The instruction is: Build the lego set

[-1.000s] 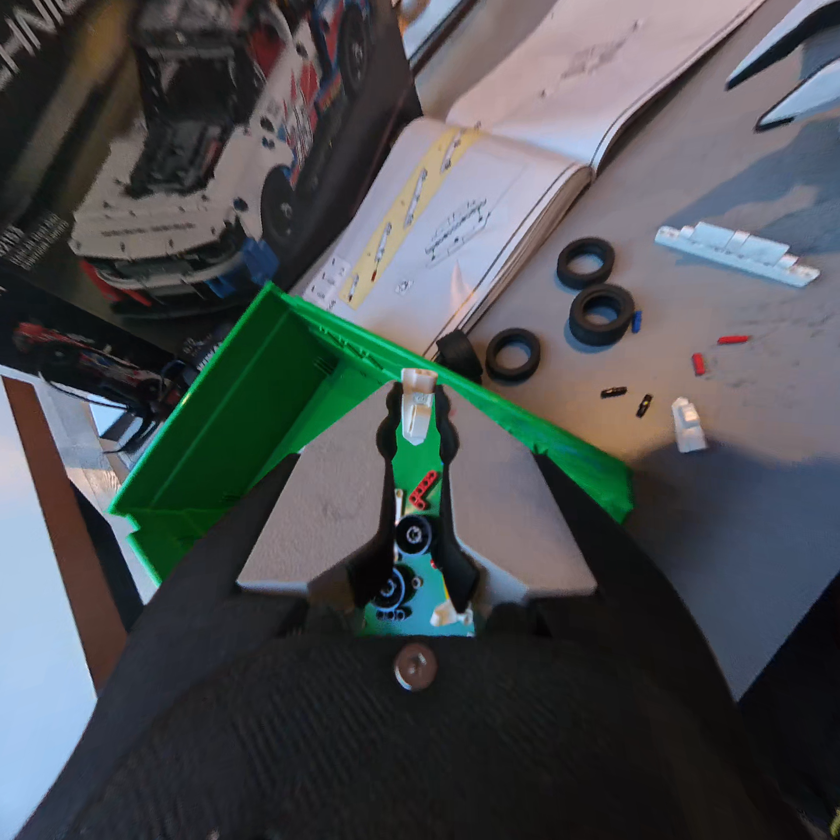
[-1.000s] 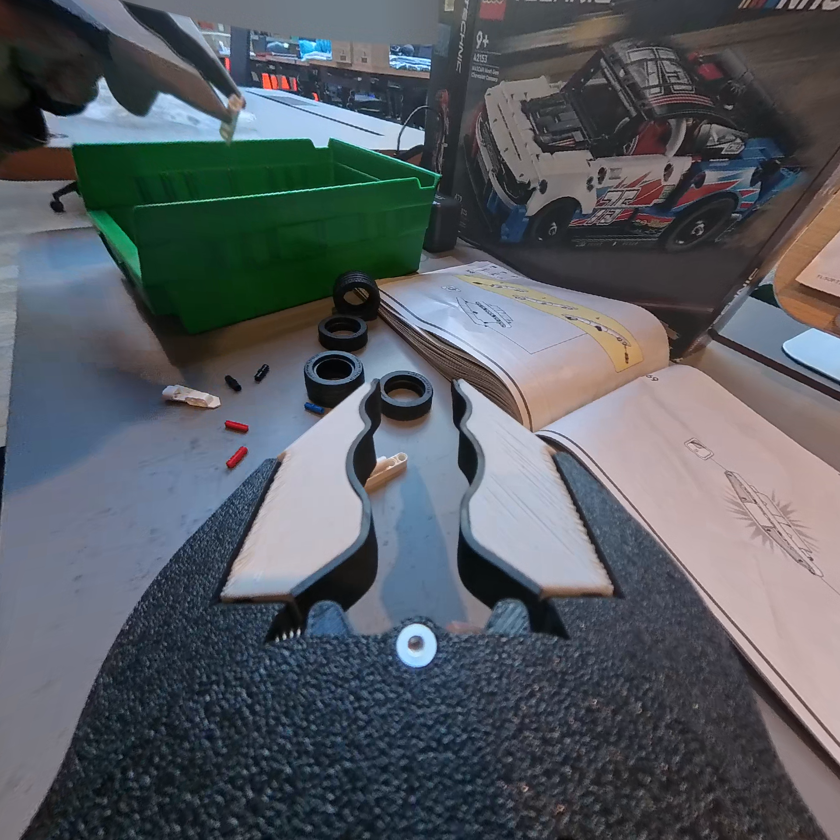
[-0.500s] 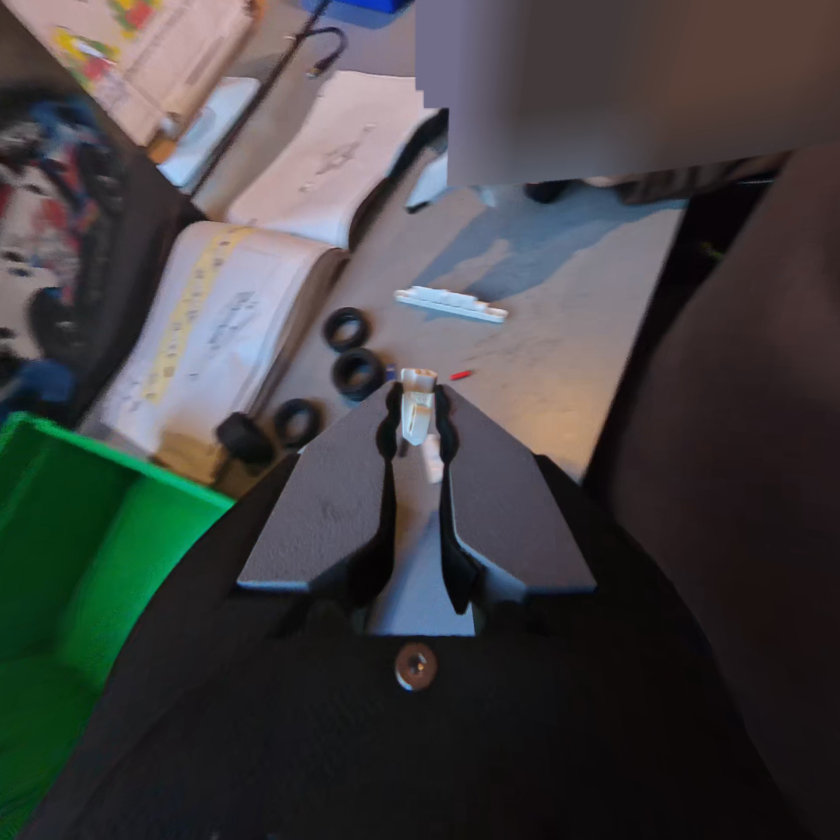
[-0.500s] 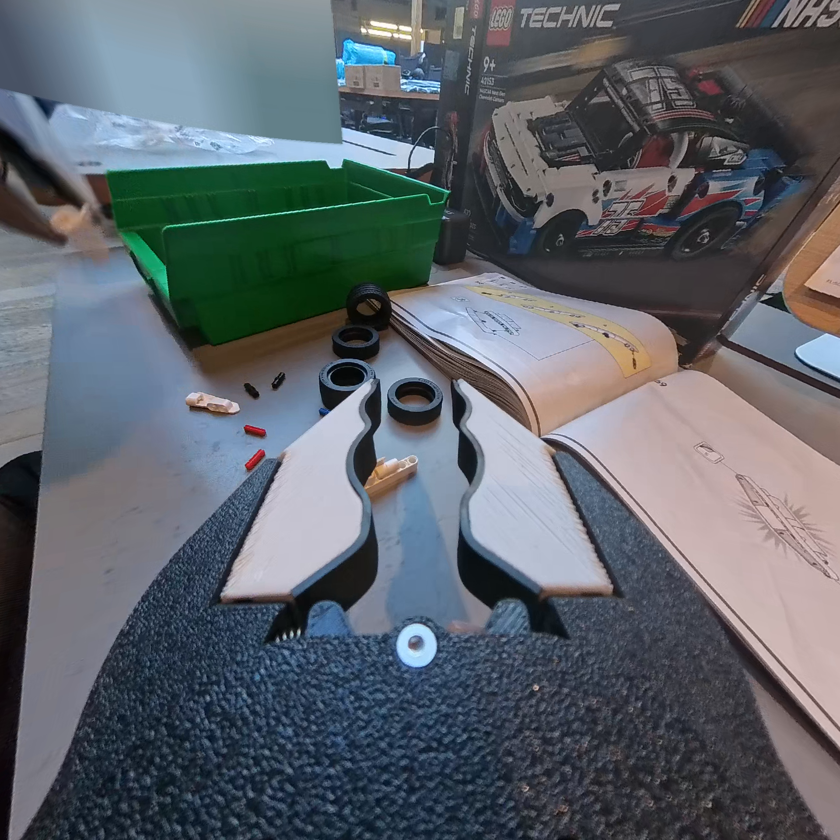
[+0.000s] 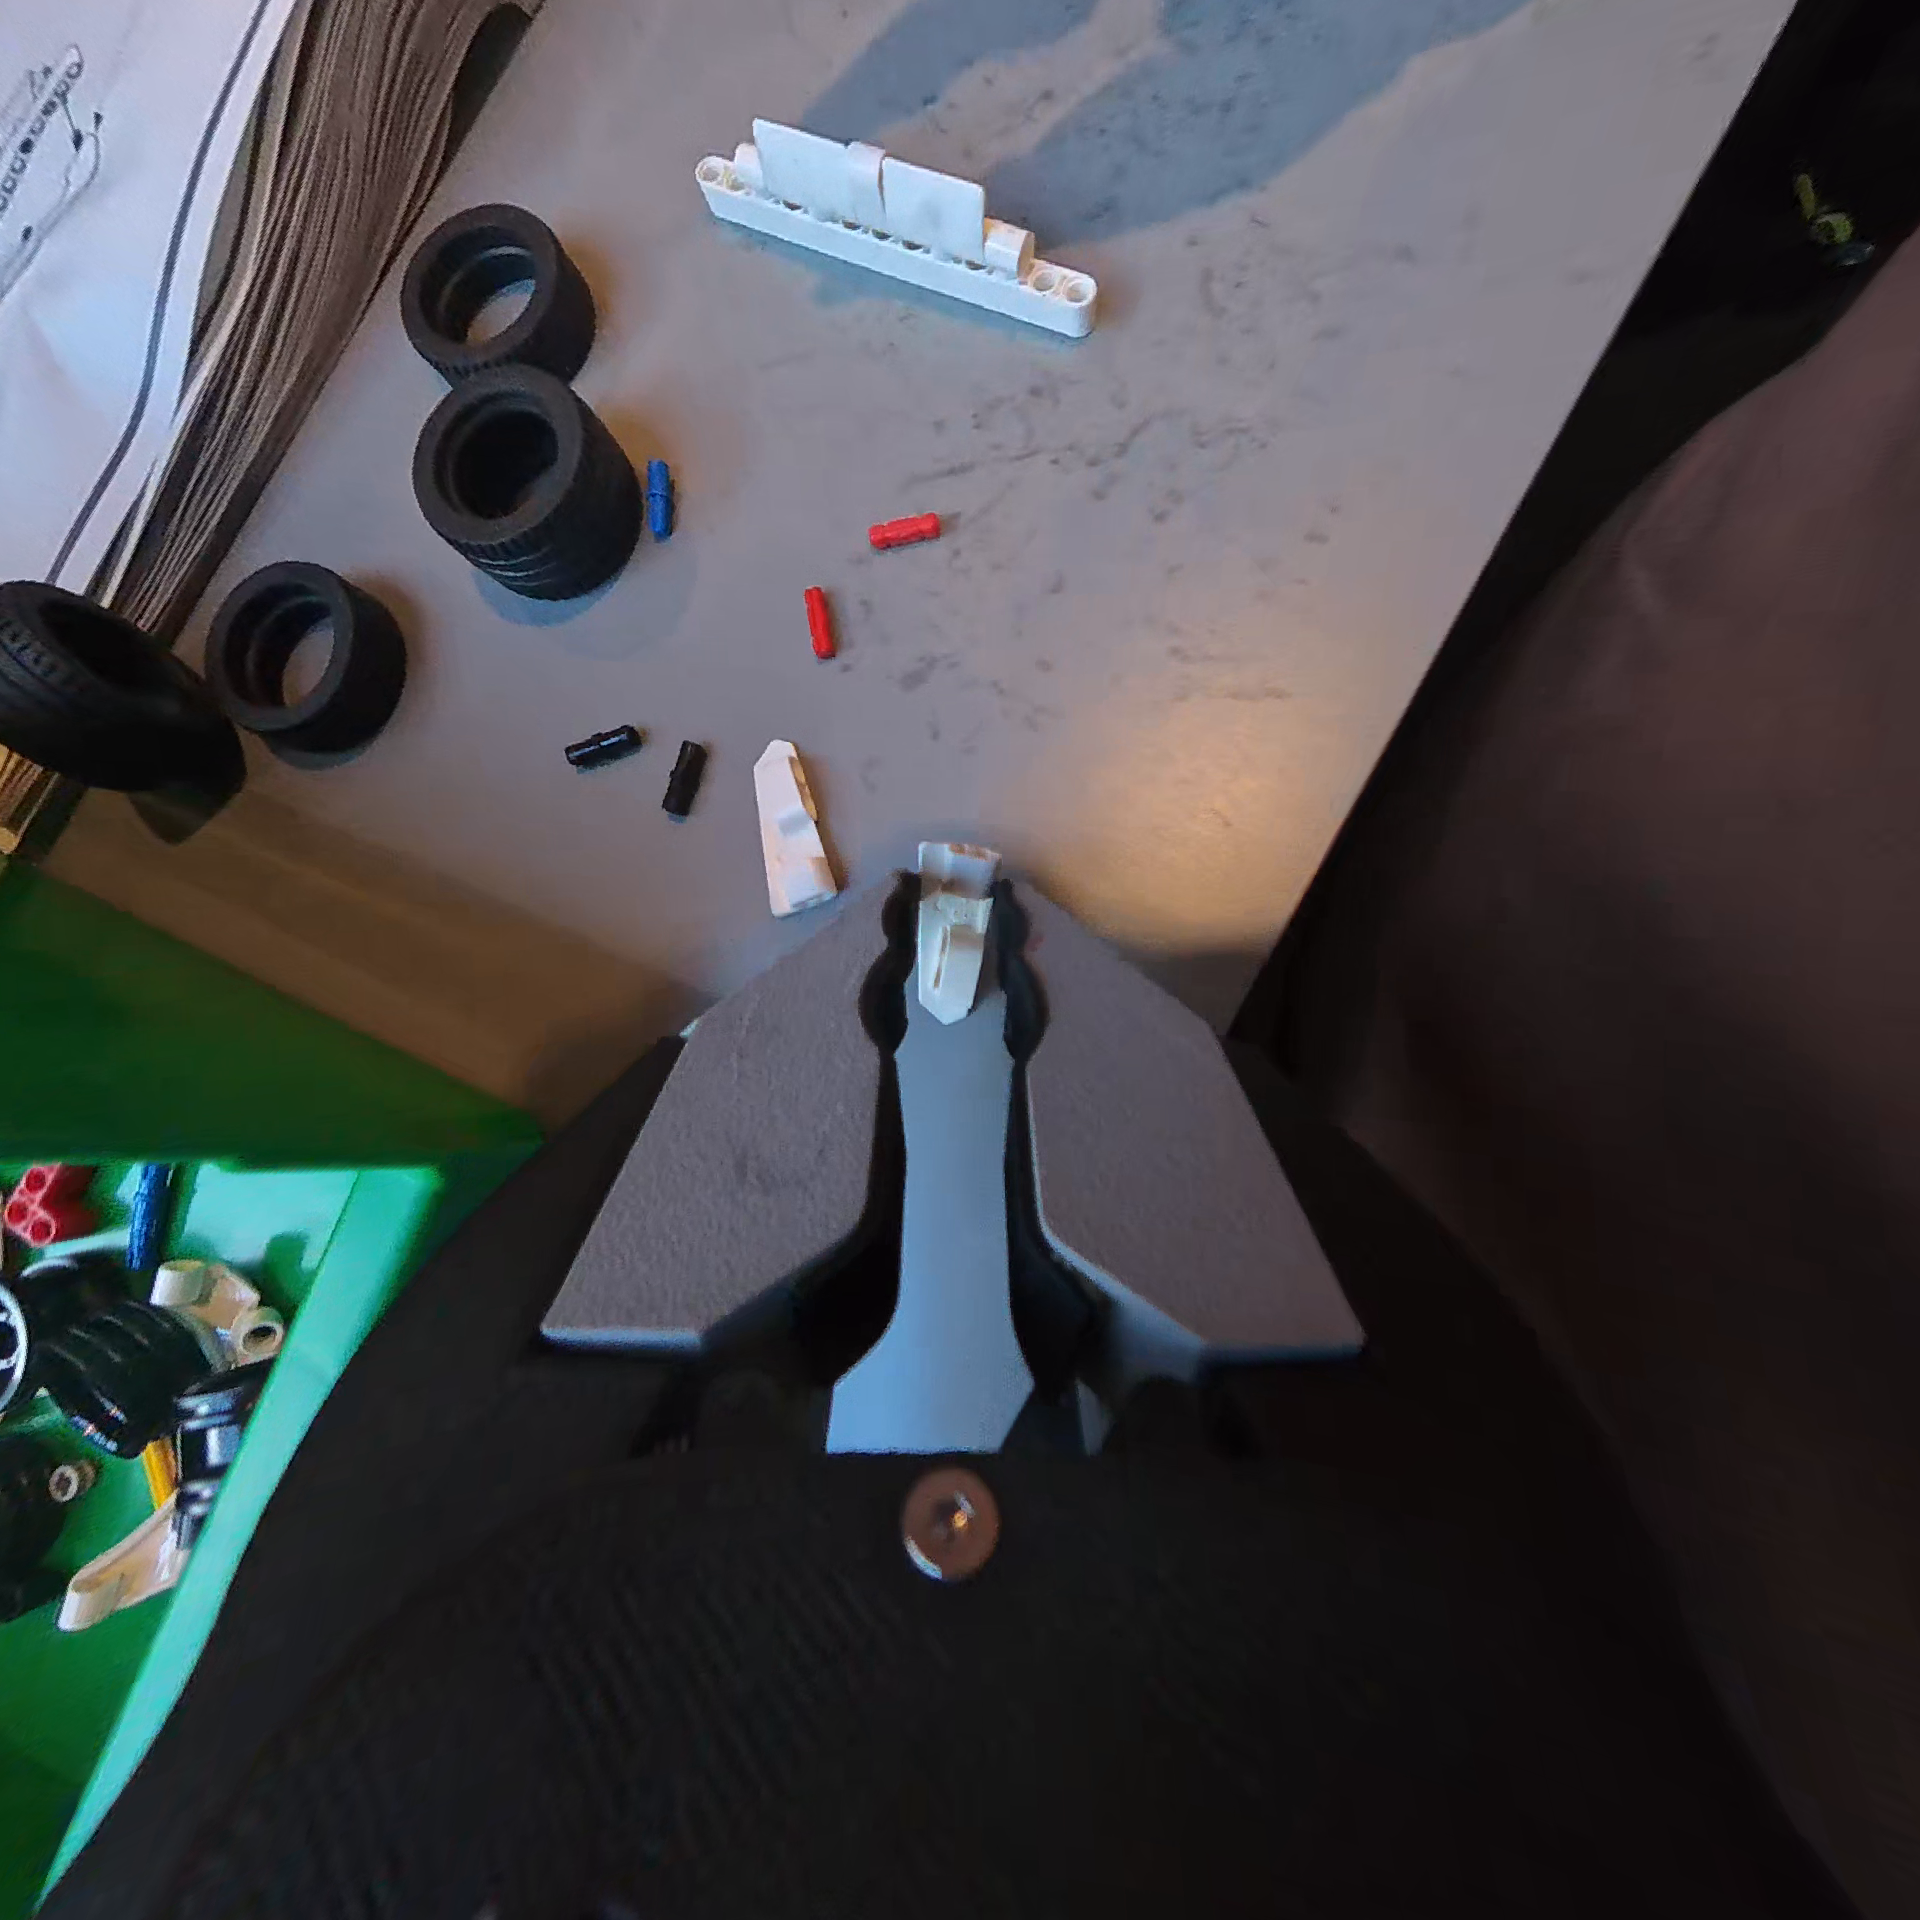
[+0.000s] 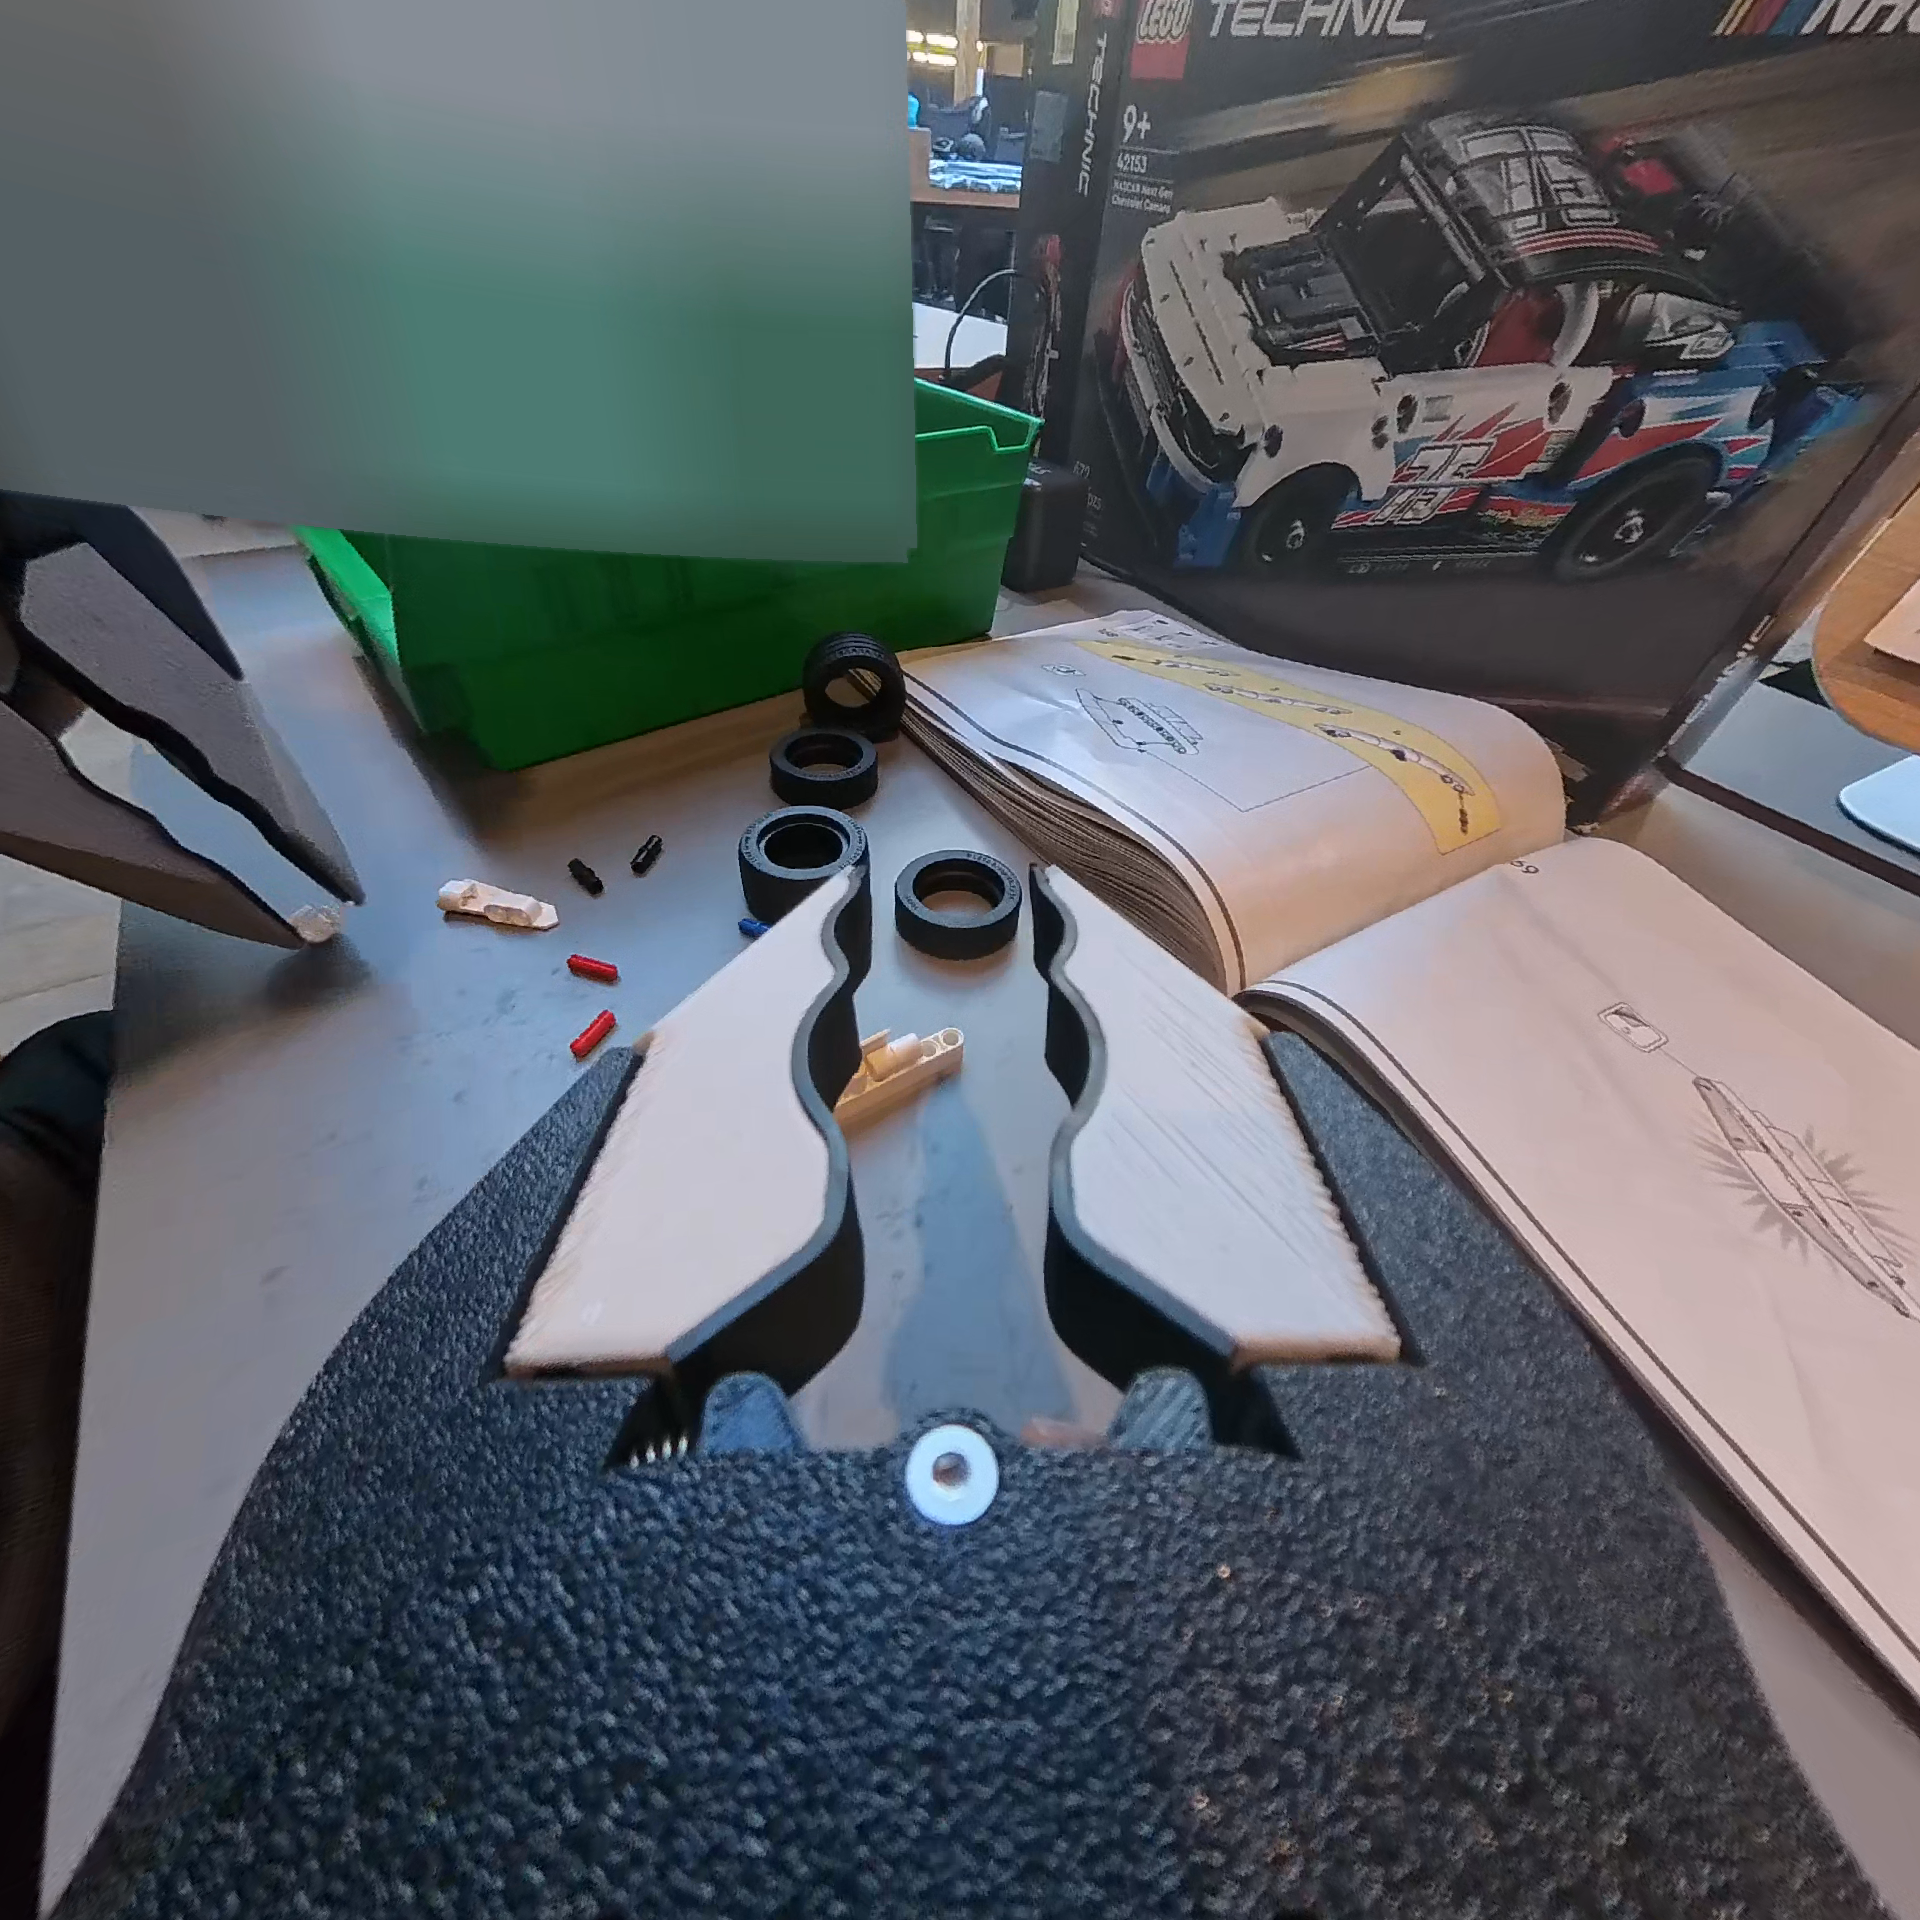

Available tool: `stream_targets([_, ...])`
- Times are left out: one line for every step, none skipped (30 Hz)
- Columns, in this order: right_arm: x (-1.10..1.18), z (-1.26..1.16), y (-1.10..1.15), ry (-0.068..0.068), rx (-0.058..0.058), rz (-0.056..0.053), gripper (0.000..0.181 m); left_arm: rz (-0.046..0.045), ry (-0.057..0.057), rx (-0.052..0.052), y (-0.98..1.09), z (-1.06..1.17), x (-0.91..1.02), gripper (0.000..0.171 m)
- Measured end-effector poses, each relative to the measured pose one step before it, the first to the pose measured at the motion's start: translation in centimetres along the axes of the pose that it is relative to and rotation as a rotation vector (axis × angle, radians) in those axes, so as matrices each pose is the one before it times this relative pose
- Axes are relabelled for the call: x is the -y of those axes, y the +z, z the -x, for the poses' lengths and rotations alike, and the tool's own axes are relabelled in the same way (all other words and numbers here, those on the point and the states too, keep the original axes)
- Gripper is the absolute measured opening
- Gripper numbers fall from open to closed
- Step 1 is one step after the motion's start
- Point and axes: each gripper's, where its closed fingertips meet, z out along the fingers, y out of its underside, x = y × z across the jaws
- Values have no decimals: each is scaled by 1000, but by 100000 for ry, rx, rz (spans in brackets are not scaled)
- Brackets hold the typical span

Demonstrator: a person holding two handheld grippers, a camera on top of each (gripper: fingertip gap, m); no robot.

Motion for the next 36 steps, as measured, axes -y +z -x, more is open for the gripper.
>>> stream_targets([-26,-6,60,-104,-196,226,31,-172,-1032,83,234,180,173,12])
stream_targets([-14,7,60,-49,-194,220,31,-693,-1168,767,226,299,232,12])
stream_targets([-2,14,43,43,-127,253,31,-1424,-1418,284,193,233,322,12])
stream_targets([20,36,49,79,-122,181,31,-1685,-1108,-601,97,103,309,17])
stream_targets([10,30,38,11,-182,1,31,-1255,-753,-748,-40,67,153,22])
stream_targets([25,50,38,-17,-176,-103,31,-1014,-1191,-260,-157,133,5,22])
stream_targets([-2,77,31,-11,-148,-54,31,-1018,-1337,-646,-227,57,-120,23])
stream_targets([-28,57,32,-11,-140,64,31,-594,-1623,-824,-222,-18,-229,24])
stream_targets([-55,46,32,4,-79,185,31,14,-1421,-709,-211,-43,-315,25])
stream_targets([-47,60,29,-9,28,199,31,557,-813,100,-190,30,-390,25])
stream_targets([-33,67,36,-60,108,99,31,865,63,-105,-159,-61,-425,24])
stream_targets([-26,84,24,-109,90,37,31,906,718,-52,-126,-109,-399,24])
stream_targets([-7,78,20,-139,72,44,31,832,763,753,-66,-30,-341,23])
stream_targets([-16,48,38,-163,25,50,31,1036,459,294,15,-87,-326,22])
stream_targets([-10,34,32,-196,-66,-1,31,1176,97,113,91,-81,-316,22])
stream_targets([-1,28,37,-200,-107,-69,31,1001,-6,38,136,-68,-258,22])
stream_targets([23,21,-1,-149,-63,-79,31,758,193,-119,150,-78,-149,22])
stream_targets([13,52,-12,-73,-30,-9,31,42,604,163,98,-61,73,22])
stream_targets([25,25,39,-57,-91,44,31,-778,1286,160,55,-86,300,21])
stream_targets([21,2,26,-148,-239,-23,31,-998,1835,-946,72,-250,420,20])
stream_targets([84,62,-47,-304,-174,-356,31,-743,2039,-771,101,-163,446,20])
stream_targets([219,305,-216,-445,1181,-914,31,-962,2227,211,125,57,508,21])
stream_targets([351,729,-183,-219,2988,-826,31,-631,3066,-804,130,-27,401,22])
stream_targets([471,1170,-61,-356,4211,-473,34,535,3798,108,129,177,163,22])
stream_targets([377,1488,45,-1263,4843,136,36,1071,4131,311,97,247,7,22])
stream_targets([180,1514,432,-2265,4682,1210,38,1157,4167,-1207,81,21,-72,22])
stream_targets([-36,1584,548,-2974,4843,1826,40,922,3873,-1509,44,-58,-61,22])
stream_targets([-252,1965,577,-3037,7362,2647,39,684,3837,-1768,57,-140,-63,22])
stream_targets([-550,2142,749,-1983,9325,4507,37,1135,3614,-2045,96,-213,-137,21])
stream_targets([-730,1611,916,-873,6663,5445,38,1576,2894,-1932,124,-202,-181,21])
stream_targets([-618,980,953,-291,3228,4257,41,802,2083,-1197,130,-123,-45,19])
stream_targets([-495,702,875,896,2289,3466,41,-87,1611,-835,48,-81,132,20])
stream_targets([-413,470,767,2056,1753,3423,42,440,1373,477,45,94,91,22])
stream_targets([-264,278,598,2016,1068,3007,42,688,1238,659,25,89,48,23])
stream_targets([-118,203,427,1433,775,2180,42,233,790,357,34,34,28,22])
stream_targets([-54,137,455,1001,396,1707,40,-268,-9,-110,54,-42,30,21])
